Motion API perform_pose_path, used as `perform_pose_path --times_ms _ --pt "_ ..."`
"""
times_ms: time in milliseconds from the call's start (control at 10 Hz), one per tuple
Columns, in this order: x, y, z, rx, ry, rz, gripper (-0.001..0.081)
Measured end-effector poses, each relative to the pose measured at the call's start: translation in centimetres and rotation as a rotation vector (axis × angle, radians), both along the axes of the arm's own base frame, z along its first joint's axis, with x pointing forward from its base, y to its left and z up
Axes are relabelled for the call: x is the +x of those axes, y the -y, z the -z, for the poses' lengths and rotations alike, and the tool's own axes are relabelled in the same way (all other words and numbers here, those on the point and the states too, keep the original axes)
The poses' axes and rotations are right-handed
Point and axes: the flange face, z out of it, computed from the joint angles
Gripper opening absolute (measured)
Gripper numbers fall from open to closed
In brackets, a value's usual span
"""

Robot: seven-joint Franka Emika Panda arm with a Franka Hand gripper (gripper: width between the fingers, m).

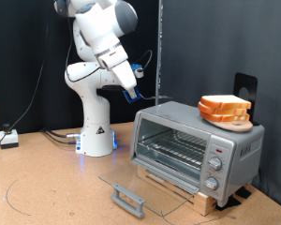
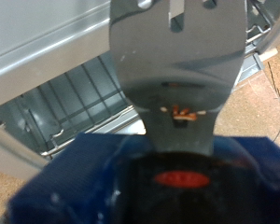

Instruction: Make a piece of toast with the oven

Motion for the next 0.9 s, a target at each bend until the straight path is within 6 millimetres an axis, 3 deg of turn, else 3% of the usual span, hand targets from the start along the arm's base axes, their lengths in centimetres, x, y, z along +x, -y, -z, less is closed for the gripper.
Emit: perform_pose_path --times_ms 200,500,900 --pt "2.2 -0.9 0.1 -0.019 -0.049 -0.004 0.0412" --pt "2.4 -1.4 0.3 -0.031 -0.036 0.016 0.0412" --pt "3.4 -4.8 -0.1 -0.042 -0.035 0.007 0.0412"
